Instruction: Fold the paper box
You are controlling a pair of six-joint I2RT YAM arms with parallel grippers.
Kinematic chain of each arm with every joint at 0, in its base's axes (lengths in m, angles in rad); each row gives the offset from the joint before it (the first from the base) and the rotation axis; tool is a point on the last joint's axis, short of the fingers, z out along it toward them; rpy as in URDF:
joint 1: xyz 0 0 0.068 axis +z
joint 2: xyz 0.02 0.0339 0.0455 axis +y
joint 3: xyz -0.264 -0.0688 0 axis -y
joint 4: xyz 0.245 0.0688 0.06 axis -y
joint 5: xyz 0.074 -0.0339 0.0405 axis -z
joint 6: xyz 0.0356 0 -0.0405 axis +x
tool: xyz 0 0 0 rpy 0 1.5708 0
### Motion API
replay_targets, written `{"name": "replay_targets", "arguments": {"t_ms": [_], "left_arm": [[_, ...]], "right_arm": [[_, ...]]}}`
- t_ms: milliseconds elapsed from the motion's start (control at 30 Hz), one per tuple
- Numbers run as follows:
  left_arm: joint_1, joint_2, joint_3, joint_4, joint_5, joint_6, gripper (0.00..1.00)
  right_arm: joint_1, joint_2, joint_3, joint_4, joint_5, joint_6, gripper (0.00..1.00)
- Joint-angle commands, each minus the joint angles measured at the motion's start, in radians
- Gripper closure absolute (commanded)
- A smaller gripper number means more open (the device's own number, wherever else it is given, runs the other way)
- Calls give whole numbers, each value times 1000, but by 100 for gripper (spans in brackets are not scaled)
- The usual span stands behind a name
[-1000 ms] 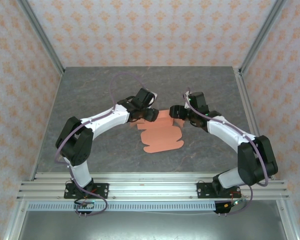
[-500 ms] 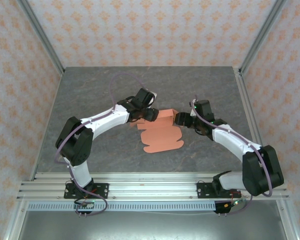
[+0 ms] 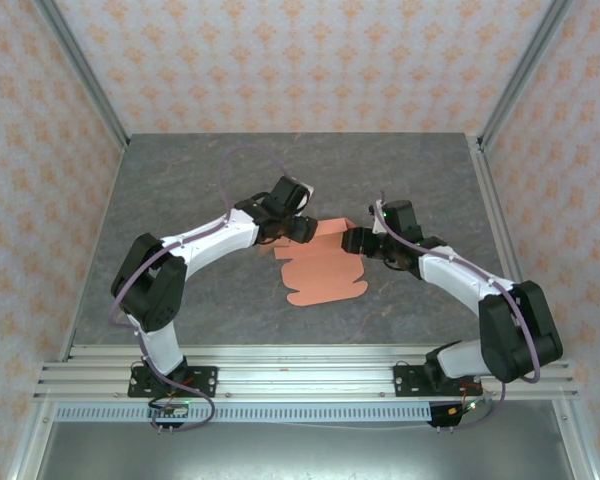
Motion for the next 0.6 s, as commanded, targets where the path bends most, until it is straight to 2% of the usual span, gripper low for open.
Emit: {"name": "replay_targets", "arguments": {"t_ms": [0, 233, 300, 400, 567], "left_arm": [[10, -3, -27, -39, 9, 3, 35], [10, -4, -32, -37, 11, 2, 35], [10, -4, -32, -38, 11, 2, 35], [10, -7, -35, -36, 8, 3, 35], [10, -9, -34, -42, 7, 7, 35]], "right_arm": [[6, -13, 38, 20, -18, -8, 31], [8, -15, 20, 47, -31, 29, 32], [8, -33, -2, 38, 30, 33, 32], [3, -90, -64, 6, 209, 60, 33], [-10, -163, -127, -44, 300, 121, 47]]}}
